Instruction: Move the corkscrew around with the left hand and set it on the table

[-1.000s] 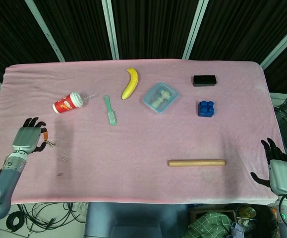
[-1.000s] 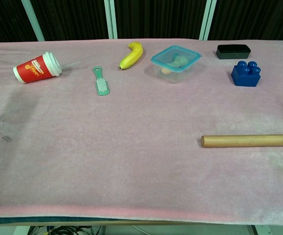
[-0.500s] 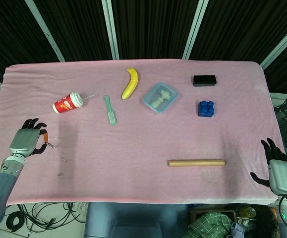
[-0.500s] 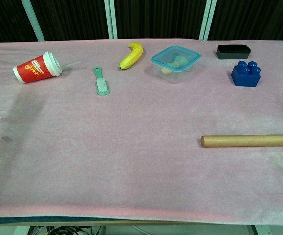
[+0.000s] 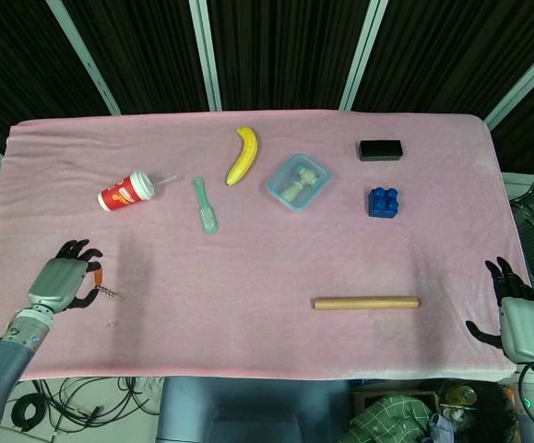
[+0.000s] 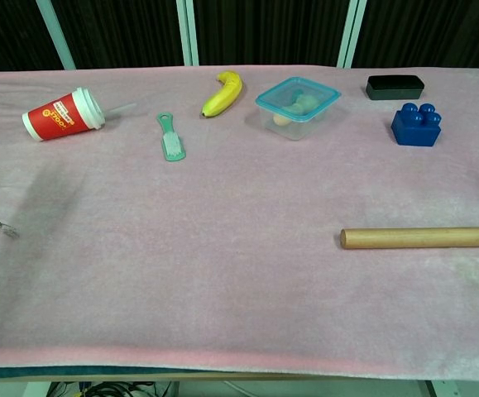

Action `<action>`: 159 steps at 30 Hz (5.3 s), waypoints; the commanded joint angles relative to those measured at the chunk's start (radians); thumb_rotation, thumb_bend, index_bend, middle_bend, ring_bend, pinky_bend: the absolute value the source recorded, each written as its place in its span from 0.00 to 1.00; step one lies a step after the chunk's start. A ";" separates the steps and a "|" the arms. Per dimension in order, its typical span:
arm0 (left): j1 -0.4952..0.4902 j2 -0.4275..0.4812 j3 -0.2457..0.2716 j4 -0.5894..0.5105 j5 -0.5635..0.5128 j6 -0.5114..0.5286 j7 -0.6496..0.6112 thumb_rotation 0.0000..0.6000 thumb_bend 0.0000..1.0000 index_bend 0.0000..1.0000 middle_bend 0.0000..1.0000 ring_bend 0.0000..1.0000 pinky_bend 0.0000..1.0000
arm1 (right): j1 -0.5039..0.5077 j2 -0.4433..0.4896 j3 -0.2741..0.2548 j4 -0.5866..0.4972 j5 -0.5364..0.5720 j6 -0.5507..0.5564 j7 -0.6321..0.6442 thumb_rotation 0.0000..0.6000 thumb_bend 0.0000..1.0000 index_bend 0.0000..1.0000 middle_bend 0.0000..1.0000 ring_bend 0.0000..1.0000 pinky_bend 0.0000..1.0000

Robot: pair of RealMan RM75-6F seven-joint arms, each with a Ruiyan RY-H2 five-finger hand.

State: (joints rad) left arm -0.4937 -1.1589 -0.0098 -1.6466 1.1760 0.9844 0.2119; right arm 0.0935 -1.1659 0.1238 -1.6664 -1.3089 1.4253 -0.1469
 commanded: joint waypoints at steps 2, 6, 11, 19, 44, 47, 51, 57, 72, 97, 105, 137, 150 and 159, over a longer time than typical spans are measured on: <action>-0.004 -0.014 -0.001 0.000 0.005 -0.006 0.006 1.00 0.46 0.59 0.21 0.00 0.00 | 0.000 0.000 0.001 0.000 0.001 0.000 0.000 1.00 0.09 0.00 0.00 0.12 0.21; -0.008 -0.032 -0.003 0.006 0.016 -0.007 0.010 1.00 0.46 0.59 0.21 0.00 0.00 | 0.000 0.001 0.000 -0.001 0.002 -0.002 0.002 1.00 0.09 0.00 0.00 0.12 0.21; -0.014 -0.052 -0.003 0.021 0.015 -0.017 0.019 1.00 0.46 0.59 0.21 0.00 0.00 | 0.000 0.001 0.001 -0.002 0.002 -0.002 0.003 1.00 0.09 0.00 0.00 0.12 0.21; -0.016 -0.063 -0.006 0.027 0.007 -0.020 0.031 1.00 0.46 0.59 0.21 0.00 0.00 | 0.000 0.001 0.001 -0.002 0.002 -0.002 0.003 1.00 0.09 0.00 0.00 0.12 0.21; 0.049 0.040 0.041 -0.093 0.110 0.043 -0.027 1.00 0.46 0.59 0.22 0.00 0.00 | 0.001 0.000 0.002 -0.004 0.008 -0.004 0.002 1.00 0.09 0.00 0.00 0.12 0.21; 0.061 0.044 0.054 -0.094 0.131 0.051 -0.035 1.00 0.46 0.59 0.22 0.00 0.00 | 0.001 0.000 0.002 -0.004 0.008 -0.004 0.001 1.00 0.09 0.00 0.00 0.12 0.21; 0.075 0.051 0.073 -0.099 0.164 0.059 -0.037 1.00 0.46 0.59 0.22 0.00 0.00 | 0.001 0.000 0.002 -0.004 0.008 -0.003 0.001 1.00 0.09 0.00 0.00 0.12 0.21; 0.090 0.050 0.084 -0.091 0.186 0.073 -0.033 1.00 0.46 0.59 0.22 0.00 0.00 | 0.000 0.000 0.003 -0.005 0.009 -0.003 0.000 1.00 0.09 0.00 0.00 0.12 0.21; 0.104 0.032 0.089 -0.058 0.200 0.068 -0.033 1.00 0.46 0.59 0.22 0.00 0.00 | 0.000 0.000 0.004 -0.007 0.015 -0.003 -0.003 1.00 0.09 0.00 0.00 0.12 0.21; 0.112 0.034 0.076 -0.063 0.209 0.073 -0.032 1.00 0.46 0.59 0.22 0.00 0.00 | 0.000 -0.001 0.004 -0.006 0.012 0.000 -0.004 1.00 0.09 0.00 0.00 0.12 0.21; 0.091 0.043 0.047 -0.087 0.212 0.062 -0.073 1.00 0.46 0.59 0.22 0.00 0.00 | 0.000 -0.002 0.004 -0.007 0.012 0.001 -0.005 1.00 0.09 0.00 0.00 0.12 0.21; -0.213 -0.230 -0.145 -0.007 -0.097 -0.164 0.013 1.00 0.46 0.58 0.22 0.00 0.00 | 0.001 -0.002 0.006 -0.002 0.016 -0.002 -0.005 1.00 0.09 0.00 0.00 0.12 0.21; -0.227 -0.222 -0.129 -0.020 -0.162 -0.182 -0.007 1.00 0.46 0.58 0.22 0.00 0.00 | 0.001 -0.004 0.006 0.000 0.016 -0.002 -0.006 1.00 0.09 0.00 0.00 0.12 0.21; -0.246 -0.214 -0.124 -0.015 -0.203 -0.193 -0.004 1.00 0.46 0.58 0.22 0.00 0.00 | 0.001 -0.004 0.006 0.000 0.016 -0.002 -0.007 1.00 0.09 0.00 0.00 0.12 0.21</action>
State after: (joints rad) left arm -0.7390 -1.3722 -0.1338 -1.6623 0.9734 0.7912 0.2071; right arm 0.0950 -1.1698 0.1298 -1.6666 -1.2928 1.4235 -0.1544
